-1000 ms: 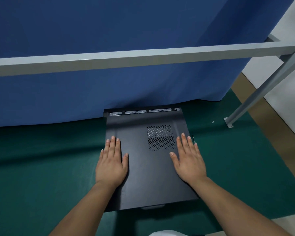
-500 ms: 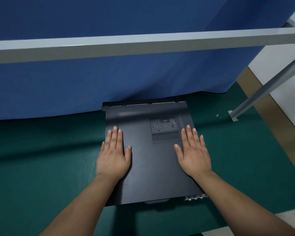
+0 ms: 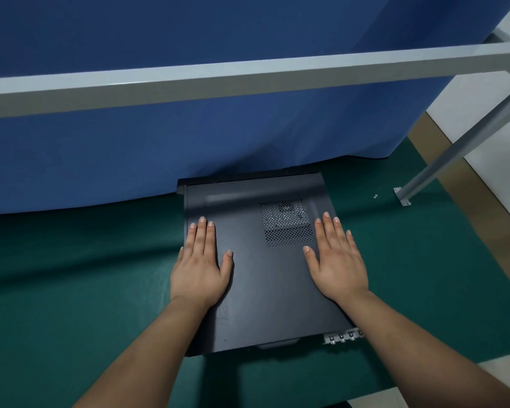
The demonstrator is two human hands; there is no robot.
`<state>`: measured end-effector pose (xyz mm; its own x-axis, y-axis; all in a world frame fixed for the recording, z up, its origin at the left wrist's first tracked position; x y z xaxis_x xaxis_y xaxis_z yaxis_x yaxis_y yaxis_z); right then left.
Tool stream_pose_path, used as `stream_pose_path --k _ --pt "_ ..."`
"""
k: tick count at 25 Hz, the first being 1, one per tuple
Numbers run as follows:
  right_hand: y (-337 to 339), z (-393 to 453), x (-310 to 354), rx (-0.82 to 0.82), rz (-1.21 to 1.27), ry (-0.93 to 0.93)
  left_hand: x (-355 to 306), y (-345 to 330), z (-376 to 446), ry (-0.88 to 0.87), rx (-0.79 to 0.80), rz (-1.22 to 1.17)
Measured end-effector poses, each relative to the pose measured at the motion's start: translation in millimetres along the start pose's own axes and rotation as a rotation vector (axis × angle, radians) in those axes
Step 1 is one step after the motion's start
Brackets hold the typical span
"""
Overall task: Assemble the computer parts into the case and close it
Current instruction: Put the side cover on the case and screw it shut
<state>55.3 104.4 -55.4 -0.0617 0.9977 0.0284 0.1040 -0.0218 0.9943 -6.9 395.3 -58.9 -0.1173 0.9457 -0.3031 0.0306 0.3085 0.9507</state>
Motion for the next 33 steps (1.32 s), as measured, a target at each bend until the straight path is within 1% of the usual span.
stream_pose_path --k 8,12,15,18,20,23,26,29,31,33 --pt "0.0 -0.7 -2.4 -0.042 0.085 -0.011 2.2 -1.1 -1.0 0.007 -0.053 0.000" --pt "2.6 -0.8 -2.3 -0.092 0.184 -0.022 10.0 1.5 0.6 0.023 -0.108 -0.083" --pt "4.9 -7.5 -3.0 -0.104 0.162 -0.031 8.0 6.9 -13.5 0.053 -0.168 -0.097" --pt "0.1 -31.9 -6.0 -0.055 0.122 -0.060 5.3 2.1 -52.5 0.179 -0.155 -0.144" --pt "-5.9 -60.6 -11.7 -0.027 0.101 -0.073 2.0 -4.3 -84.9 0.219 -0.136 -0.167" --pt "-11.2 -109.2 -26.9 -0.010 0.096 -0.087 -0.9 -11.7 -131.1 0.229 -0.128 -0.269" --pt "-15.9 -142.5 -45.8 0.048 0.242 -0.094 -0.1 -20.0 -166.6 0.214 -0.083 -0.349" --pt "-17.6 -150.2 -60.9 0.129 0.358 -0.008 8.1 -17.3 -182.0 0.160 -0.014 -0.357" --pt "-18.6 -148.3 -68.9 0.179 0.385 0.031 15.0 -10.4 -182.8 0.113 -0.010 -0.332" --pt "-18.4 -144.3 -74.5 0.174 0.430 0.024 22.6 -5.5 -180.4 0.132 -0.001 -0.311"
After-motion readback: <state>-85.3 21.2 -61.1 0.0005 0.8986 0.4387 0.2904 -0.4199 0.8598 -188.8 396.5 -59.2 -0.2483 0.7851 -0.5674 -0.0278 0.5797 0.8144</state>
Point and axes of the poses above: each hand's wrist, its own z-axis towards the middle knuckle, its own y-axis out of the back of the hand, x = y × z, the point moved 8 cm from there along z, towards the middle knuckle, and after that the axes turned 7 degrees about -y, right-handed, at the moved point
